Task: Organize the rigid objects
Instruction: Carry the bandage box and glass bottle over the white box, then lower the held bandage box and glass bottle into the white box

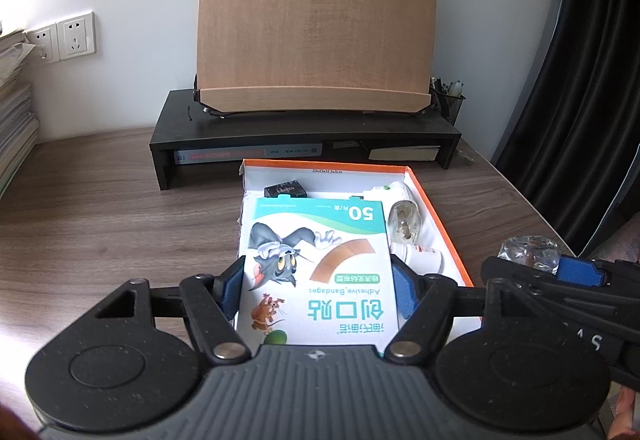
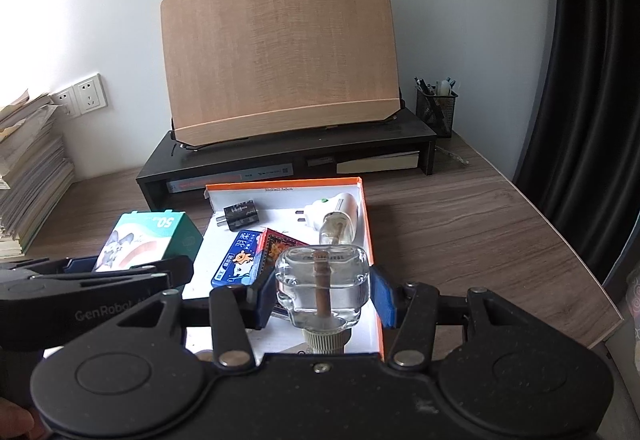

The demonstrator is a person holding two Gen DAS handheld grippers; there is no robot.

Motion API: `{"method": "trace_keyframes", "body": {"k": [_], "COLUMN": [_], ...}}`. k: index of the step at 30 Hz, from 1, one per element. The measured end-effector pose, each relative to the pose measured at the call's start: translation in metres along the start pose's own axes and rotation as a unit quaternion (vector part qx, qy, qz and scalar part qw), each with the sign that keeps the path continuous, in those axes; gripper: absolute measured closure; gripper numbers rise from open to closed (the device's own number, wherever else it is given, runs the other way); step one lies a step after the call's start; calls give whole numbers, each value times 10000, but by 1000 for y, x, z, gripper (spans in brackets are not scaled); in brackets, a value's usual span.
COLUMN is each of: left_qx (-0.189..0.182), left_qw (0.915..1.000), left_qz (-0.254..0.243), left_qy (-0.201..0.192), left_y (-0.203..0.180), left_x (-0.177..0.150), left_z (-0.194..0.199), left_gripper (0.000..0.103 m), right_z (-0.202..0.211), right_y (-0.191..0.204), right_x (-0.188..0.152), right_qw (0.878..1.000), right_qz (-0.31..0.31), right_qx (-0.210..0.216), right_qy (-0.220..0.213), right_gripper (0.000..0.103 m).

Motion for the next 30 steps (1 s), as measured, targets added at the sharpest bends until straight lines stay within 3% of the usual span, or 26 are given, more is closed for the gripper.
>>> {"method": "trace_keyframes", "body": {"k": [30], "left_qx": [155], "left_qw": [9998], "left_qz": [76], "left_qy": [-66], "left_y": [11], "left_x": [6], "left_z": [4], "left_gripper": [31], "right_z": [-5], "right_y": [15], "right_x": [4], "right_qw": [9998], "right_qz": [61], "right_qx": [166], "right_qy": [-21], "right_gripper": [43]}}
Point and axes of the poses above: each gripper's, at about its wrist camera, not at the fingertips, and z roughly against the way its jaws point, y to its left, x to its top, the point moved 2 cm from there along -z, roughly the way its jaws point, and after that the axes turned 1 degree about x, right-handed, at the moved point
